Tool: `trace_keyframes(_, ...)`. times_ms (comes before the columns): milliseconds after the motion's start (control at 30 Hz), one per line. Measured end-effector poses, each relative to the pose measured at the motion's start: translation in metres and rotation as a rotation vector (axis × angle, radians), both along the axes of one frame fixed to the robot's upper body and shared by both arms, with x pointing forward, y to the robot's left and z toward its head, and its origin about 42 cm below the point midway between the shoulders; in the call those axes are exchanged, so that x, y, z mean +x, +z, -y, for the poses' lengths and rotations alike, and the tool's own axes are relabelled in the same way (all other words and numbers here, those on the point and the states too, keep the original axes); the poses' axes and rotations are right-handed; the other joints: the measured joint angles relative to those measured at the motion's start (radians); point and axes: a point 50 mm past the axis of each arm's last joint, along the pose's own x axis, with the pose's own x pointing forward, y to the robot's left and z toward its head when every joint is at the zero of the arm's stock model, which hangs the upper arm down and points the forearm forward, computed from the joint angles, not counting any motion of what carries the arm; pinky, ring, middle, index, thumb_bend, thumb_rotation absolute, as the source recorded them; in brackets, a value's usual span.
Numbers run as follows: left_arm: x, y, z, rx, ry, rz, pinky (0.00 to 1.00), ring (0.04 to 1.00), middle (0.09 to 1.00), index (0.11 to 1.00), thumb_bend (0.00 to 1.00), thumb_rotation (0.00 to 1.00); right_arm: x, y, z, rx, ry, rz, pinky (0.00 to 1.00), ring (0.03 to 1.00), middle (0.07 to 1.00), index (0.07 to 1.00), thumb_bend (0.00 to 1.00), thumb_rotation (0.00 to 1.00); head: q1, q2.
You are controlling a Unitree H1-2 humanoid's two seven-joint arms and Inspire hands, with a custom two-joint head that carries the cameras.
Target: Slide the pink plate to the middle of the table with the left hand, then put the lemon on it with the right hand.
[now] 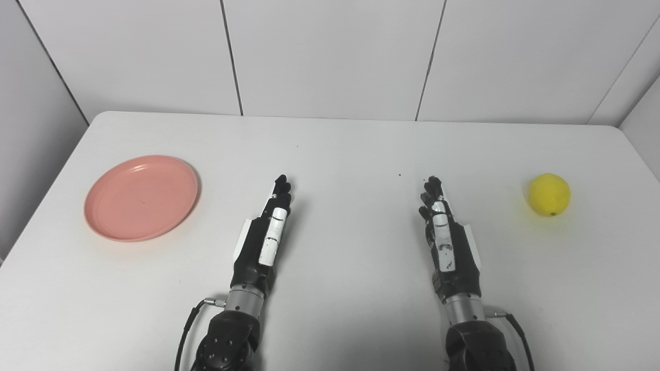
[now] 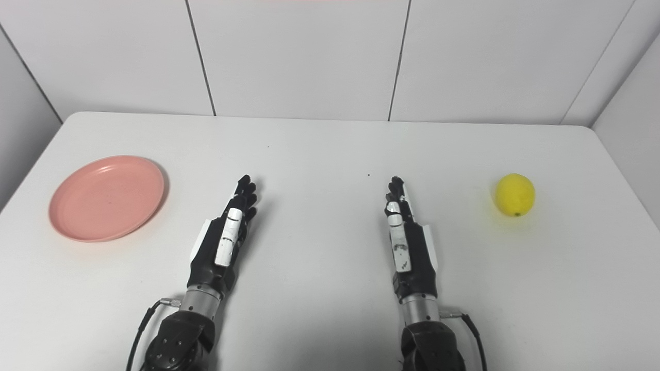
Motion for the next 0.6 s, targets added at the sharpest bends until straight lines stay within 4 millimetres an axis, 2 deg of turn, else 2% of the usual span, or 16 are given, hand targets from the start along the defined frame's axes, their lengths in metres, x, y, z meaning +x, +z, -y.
trace_keyframes(433, 0.0002, -0.0007, -0.0008, -0.021, 0.003, -0.002, 1.00, 1.000, 1.000, 1.000, 0.65, 1.00, 0.0003, -0.0001, -0.0002, -0.001, 0.000, 0.000, 1.00, 0.991, 0.977, 0.971, 0.71, 1.00, 0.003, -0.006)
trace_keyframes(533, 0.0002, -0.0007, -0.0007, -0.021, 0.003, 0.000, 1.00, 1.000, 1.000, 1.000, 0.64, 1.00, 0.0004, -0.0001, -0.0002, -0.001, 0.001, 0.000, 1.00, 0.991, 0.977, 0.975, 0.71, 1.00, 0.041, -0.014)
trace_keyframes(600, 0.0003, -0.0018, -0.0003, -0.019, 0.004, 0.004, 1.00, 1.000, 1.000, 1.000, 0.64, 1.00, 0.0004, -0.0004, 0.0006, -0.002, 0.000, -0.001, 1.00, 0.984, 0.974, 0.973, 0.72, 1.00, 0.127, -0.037)
